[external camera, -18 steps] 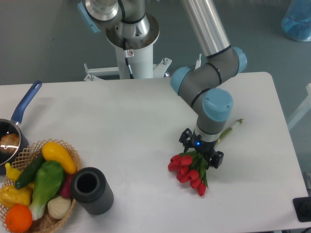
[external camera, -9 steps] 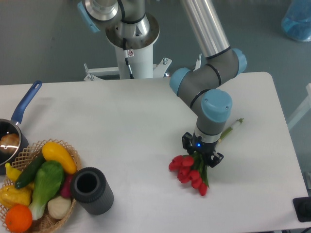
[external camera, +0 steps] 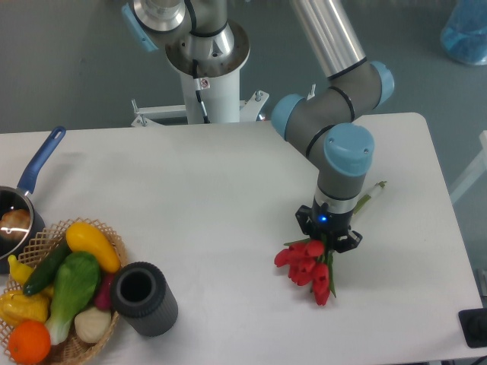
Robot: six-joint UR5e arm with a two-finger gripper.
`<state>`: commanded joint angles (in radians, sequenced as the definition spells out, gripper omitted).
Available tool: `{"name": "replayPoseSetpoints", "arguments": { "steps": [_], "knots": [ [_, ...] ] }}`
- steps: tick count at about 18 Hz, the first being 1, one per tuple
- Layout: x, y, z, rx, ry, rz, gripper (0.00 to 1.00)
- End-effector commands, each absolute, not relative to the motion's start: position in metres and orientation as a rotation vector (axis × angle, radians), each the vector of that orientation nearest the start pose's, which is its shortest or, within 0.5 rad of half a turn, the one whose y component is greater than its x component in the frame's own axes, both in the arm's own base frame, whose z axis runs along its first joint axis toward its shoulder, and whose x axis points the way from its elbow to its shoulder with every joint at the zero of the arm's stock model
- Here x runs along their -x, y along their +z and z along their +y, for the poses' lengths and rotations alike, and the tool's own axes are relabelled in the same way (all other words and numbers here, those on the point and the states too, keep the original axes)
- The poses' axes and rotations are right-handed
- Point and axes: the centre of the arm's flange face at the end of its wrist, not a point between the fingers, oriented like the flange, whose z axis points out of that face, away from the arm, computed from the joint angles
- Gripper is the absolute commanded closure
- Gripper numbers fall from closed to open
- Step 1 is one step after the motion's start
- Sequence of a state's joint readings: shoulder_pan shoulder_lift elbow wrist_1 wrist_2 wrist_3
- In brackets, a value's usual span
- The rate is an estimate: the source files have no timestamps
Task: Pick up the flowers from the table
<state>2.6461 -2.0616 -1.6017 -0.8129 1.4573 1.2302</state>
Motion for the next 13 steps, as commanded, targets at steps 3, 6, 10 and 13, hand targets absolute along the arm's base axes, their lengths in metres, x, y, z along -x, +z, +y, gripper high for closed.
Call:
{"name": "replayPoseSetpoints", "arguments": {
  "steps": [3, 6, 10, 13],
  "knots": [
    [0.53, 0.295, 0.445, 2.957, 0.29, 0.249, 1.0],
    [0.538, 0.31, 0.451, 2.975, 0.249, 0.267, 1.0],
    [0.543, 0.318, 0.454, 2.968, 0.28, 0.305, 1.0],
    [0.545, 0.319, 0.453, 2.981, 0.294, 0.345, 1.0]
  ]
}}
